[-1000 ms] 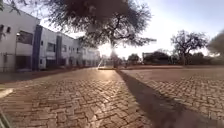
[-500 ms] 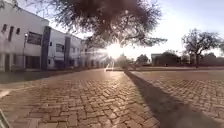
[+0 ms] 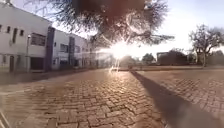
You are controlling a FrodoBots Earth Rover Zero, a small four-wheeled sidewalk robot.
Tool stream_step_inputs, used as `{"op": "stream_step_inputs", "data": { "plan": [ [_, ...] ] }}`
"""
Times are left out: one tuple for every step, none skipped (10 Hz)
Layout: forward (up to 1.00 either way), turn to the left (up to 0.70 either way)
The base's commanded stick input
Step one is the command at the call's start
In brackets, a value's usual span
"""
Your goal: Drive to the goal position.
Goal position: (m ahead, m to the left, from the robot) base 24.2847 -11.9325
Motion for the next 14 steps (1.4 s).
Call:
{"op": "stream_step_inputs", "data": {
  "plan": [
    [1.00,0.27],
    [1.00,0.27],
    [1.00,0.00],
    [1.00,0.00],
    [1.00,0.27],
    [1.00,0.27],
    [1.00,0.27],
    [1.00,0.27],
    [1.00,0.22],
    [1.00,0.09],
    [1.00,0.00],
    [1.00,0.00],
    [1.00,0.00],
    [1.00,0.00]
  ]
}}
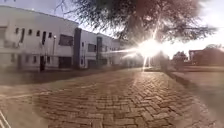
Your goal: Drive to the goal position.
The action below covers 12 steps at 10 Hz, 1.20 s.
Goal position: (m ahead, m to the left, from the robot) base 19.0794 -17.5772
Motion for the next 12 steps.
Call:
{"op": "stream_step_inputs", "data": {
  "plan": [
    [1.00,0.00],
    [1.00,0.00],
    [1.00,0.00],
    [1.00,0.00],
    [1.00,0.00],
    [1.00,0.00],
    [1.00,0.00],
    [1.00,0.00],
    [1.00,0.00],
    [1.00,0.00],
    [1.00,0.00],
    [1.00,0.00]
  ]
}}
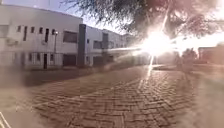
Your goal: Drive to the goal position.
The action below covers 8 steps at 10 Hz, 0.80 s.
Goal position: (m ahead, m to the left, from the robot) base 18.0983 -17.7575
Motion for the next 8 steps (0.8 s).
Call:
{"op": "stream_step_inputs", "data": {
  "plan": [
    [1.00,0.00],
    [1.00,0.00],
    [1.00,0.00],
    [1.00,0.00],
    [1.00,0.00],
    [1.00,0.00],
    [1.00,0.00],
    [1.00,0.00]
  ]
}}
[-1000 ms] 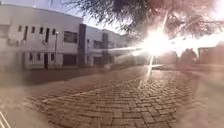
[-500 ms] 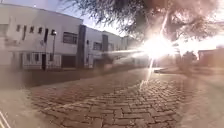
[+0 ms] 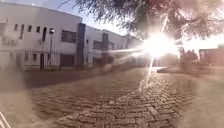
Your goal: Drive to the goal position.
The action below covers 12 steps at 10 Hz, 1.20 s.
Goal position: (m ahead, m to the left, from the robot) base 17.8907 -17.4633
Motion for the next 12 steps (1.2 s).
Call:
{"op": "stream_step_inputs", "data": {
  "plan": [
    [1.00,0.00],
    [1.00,0.00],
    [1.00,0.00],
    [1.00,0.00],
    [1.00,0.00],
    [1.00,0.00],
    [1.00,0.00],
    [1.00,0.00],
    [1.00,0.00],
    [1.00,0.00],
    [1.00,0.00],
    [1.00,0.00]
  ]
}}
